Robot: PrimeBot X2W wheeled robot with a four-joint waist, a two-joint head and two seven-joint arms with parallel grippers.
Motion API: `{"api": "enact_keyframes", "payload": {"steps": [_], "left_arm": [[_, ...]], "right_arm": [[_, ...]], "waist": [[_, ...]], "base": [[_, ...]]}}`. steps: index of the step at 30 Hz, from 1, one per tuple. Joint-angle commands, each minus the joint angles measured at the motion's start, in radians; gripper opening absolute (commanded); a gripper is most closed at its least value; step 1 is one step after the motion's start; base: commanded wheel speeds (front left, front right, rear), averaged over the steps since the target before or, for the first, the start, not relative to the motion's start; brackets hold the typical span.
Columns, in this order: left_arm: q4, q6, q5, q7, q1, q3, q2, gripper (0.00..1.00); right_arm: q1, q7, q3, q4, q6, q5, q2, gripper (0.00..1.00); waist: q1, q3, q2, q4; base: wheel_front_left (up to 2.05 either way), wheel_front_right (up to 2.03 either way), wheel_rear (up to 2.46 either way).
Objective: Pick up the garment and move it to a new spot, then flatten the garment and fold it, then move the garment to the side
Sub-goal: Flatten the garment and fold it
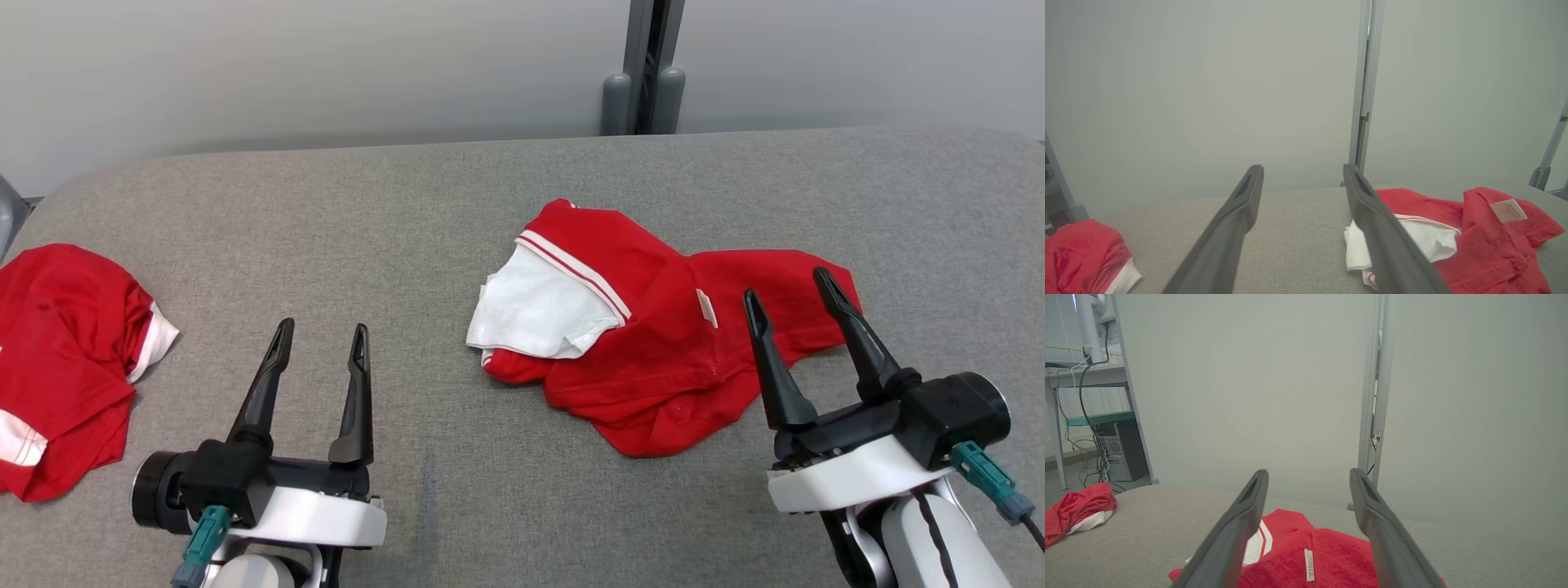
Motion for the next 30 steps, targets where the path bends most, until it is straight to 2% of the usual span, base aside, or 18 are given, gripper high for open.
{"api": "enact_keyframes", "payload": {"steps": [1, 23, 26, 30], "left_arm": [[0.002, -0.005, 0.006, -0.003, -0.01, 0.003, 0.002, 1.0], [0.023, -0.005, -0.017, -0.003, -0.018, -0.024, 0.002, 1.0], [0.028, -0.007, -0.019, -0.003, -0.021, -0.035, 0.002, 1.0], [0.028, 0.001, -0.022, -0.003, -0.028, -0.048, 0.002, 1.0]], "right_arm": [[-0.007, -0.002, 0.001, 0.004, 0.0, 0.0, -0.004, 1.0], [-0.008, -0.002, -0.005, 0.011, 0.0, 0.001, 0.002, 1.0], [-0.012, -0.002, 0.02, 0.018, 0.0, -0.003, -0.01, 1.0], [-0.039, -0.002, 0.131, 0.055, 0.0, -0.015, -0.058, 1.0]], "waist": [[-0.0001, 0.001, 0.0, 0.0], [-0.0001, -0.001, 0.0, -0.012], [-0.0001, 0.003, 0.0, -0.002], [-0.0001, 0.014, 0.0, 0.02]], "base": [[0.0, 0.0, 0.0], [0.0, 0.0, 0.0], [0.0, 0.0, 0.0], [0.0, 0.0, 0.0]]}}
